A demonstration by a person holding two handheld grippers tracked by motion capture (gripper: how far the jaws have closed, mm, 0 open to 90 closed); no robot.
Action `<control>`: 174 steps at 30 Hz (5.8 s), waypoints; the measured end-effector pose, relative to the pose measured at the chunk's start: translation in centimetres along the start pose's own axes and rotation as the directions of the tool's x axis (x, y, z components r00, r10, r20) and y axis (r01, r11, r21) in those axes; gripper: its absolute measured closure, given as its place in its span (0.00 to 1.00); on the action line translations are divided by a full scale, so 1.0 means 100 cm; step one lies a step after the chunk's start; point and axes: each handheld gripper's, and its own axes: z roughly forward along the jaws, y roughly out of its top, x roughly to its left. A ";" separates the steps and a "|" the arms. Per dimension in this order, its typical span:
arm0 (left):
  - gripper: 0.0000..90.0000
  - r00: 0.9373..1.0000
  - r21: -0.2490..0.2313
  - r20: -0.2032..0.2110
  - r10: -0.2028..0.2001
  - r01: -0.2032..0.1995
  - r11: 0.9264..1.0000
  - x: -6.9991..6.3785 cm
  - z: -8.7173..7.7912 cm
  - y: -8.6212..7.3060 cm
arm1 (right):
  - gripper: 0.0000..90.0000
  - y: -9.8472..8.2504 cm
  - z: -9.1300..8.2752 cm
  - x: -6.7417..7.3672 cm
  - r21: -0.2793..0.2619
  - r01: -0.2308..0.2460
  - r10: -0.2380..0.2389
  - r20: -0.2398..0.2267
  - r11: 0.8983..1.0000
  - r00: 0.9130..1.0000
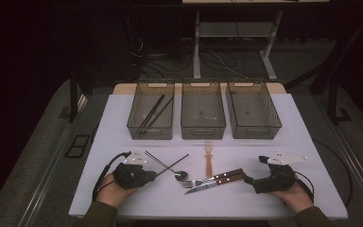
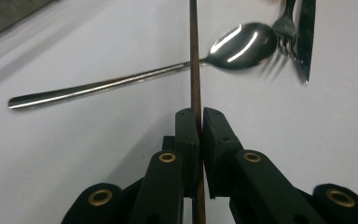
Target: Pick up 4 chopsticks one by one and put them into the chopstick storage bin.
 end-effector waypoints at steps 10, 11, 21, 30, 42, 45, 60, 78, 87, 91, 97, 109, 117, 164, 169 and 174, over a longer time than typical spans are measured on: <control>0.95 0.999 -0.067 -0.005 -0.044 0.044 0.997 0.005 -0.009 0.003 | 0.02 0.000 0.000 0.000 0.003 0.003 -0.003 0.000 1.000 1.000; 0.95 0.998 -0.073 -0.010 -0.055 0.054 0.996 0.005 -0.010 0.003 | 0.02 0.000 0.000 0.000 0.003 0.003 -0.003 0.000 1.000 1.000; 0.95 0.996 -0.128 -0.037 -0.081 0.076 0.989 0.015 -0.017 0.009 | 0.02 0.000 0.001 0.000 0.005 0.002 -0.002 0.000 1.000 1.000; 0.95 0.991 -0.190 -0.045 -0.123 0.112 0.975 0.028 -0.019 0.015 | 0.02 0.000 0.001 0.000 0.005 0.002 -0.002 -0.001 1.000 1.000; 0.95 0.987 -0.268 -0.053 -0.153 0.134 0.954 0.042 -0.024 0.031 | 0.02 0.000 0.001 -0.001 0.004 -0.001 0.001 -0.001 1.000 1.000; 0.95 0.985 -0.294 -0.061 -0.160 0.135 0.946 0.047 -0.027 0.036 | 0.02 0.000 0.001 -0.001 0.004 -0.002 0.002 -0.001 1.000 1.000; 0.95 0.975 -0.378 -0.096 -0.198 0.148 0.914 0.074 -0.027 0.064 | 0.02 -0.001 0.001 -0.001 0.005 -0.005 0.005 -0.002 1.000 1.000; 0.95 0.971 -0.410 -0.131 -0.200 0.131 0.902 0.101 -0.027 0.109 | 0.02 -0.001 -0.001 -0.001 -0.001 -0.014 0.014 -0.002 1.000 1.000; 0.95 0.957 -0.430 -0.172 -0.232 0.139 0.892 0.125 -0.029 0.130 | 0.02 -0.001 -0.001 -0.001 -0.002 -0.016 0.016 -0.004 1.000 1.000; 0.95 0.951 -0.423 -0.197 -0.239 0.137 0.896 0.136 -0.024 0.137 | 0.02 -0.001 -0.002 -0.001 -0.006 -0.014 0.014 -0.008 1.000 1.000; 0.95 0.942 -0.422 -0.218 -0.255 0.145 0.895 0.150 -0.012 0.142 | 0.02 -0.001 -0.001 -0.001 -0.009 -0.017 0.017 -0.015 1.000 1.000; 0.95 0.925 -0.358 -0.256 -0.282 0.181 0.916 0.165 0.013 0.133 | 0.02 0.000 -0.002 -0.001 -0.016 -0.020 0.020 -0.022 1.000 1.000; 0.95 0.910 -0.302 -0.276 -0.311 0.225 0.926 0.172 0.018 0.119 | 0.02 -0.001 -0.003 -0.001 -0.017 -0.023 0.022 -0.021 1.000 1.000; 0.30 0.981 -0.329 -0.130 -0.142 0.092 0.940 0.098 -0.010 0.114 | 0.02 0.000 -0.001 -0.002 -0.015 -0.022 0.022 -0.010 1.000 1.000; 0.27 0.987 -0.334 -0.111 -0.120 0.076 0.939 0.086 -0.011 0.103 | 0.02 0.000 -0.001 -0.003 -0.016 -0.027 0.026 -0.009 1.000 1.000; 0.26 0.990 -0.335 -0.100 -0.101 0.063 0.940 0.072 -0.008 0.088 | 0.02 0.001 -0.002 -0.003 -0.019 -0.023 0.022 -0.010 1.000 1.000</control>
